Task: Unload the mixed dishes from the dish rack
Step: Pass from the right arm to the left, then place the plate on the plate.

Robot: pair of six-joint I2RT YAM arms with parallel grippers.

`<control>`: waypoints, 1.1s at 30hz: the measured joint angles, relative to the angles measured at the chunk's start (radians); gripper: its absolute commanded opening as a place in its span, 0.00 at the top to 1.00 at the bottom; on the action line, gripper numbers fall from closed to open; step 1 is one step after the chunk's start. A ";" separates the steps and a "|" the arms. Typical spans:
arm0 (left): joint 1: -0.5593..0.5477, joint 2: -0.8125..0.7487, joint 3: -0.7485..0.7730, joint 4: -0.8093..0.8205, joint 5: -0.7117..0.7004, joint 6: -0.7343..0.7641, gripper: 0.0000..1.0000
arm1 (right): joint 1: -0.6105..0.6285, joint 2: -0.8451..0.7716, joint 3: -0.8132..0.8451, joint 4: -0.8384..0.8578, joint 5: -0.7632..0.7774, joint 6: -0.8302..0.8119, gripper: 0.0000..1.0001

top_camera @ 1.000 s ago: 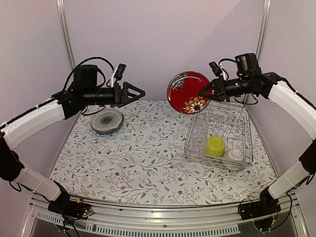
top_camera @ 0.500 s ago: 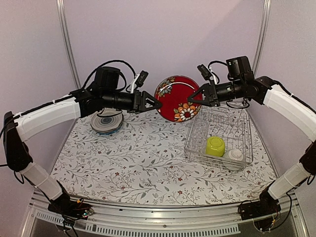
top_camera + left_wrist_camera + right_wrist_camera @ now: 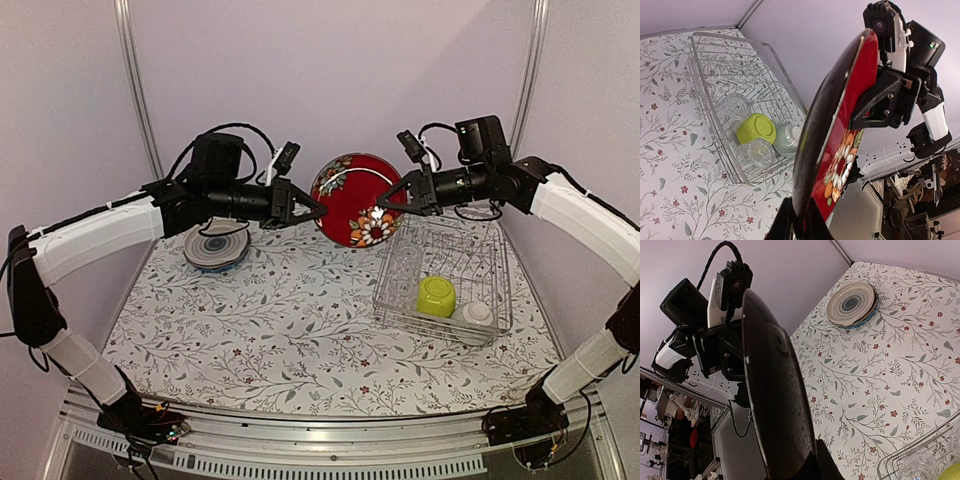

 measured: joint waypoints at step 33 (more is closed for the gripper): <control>0.496 -0.079 -0.257 0.103 -0.111 -0.218 1.00 | -0.080 -0.083 0.011 -0.108 0.099 -0.042 0.01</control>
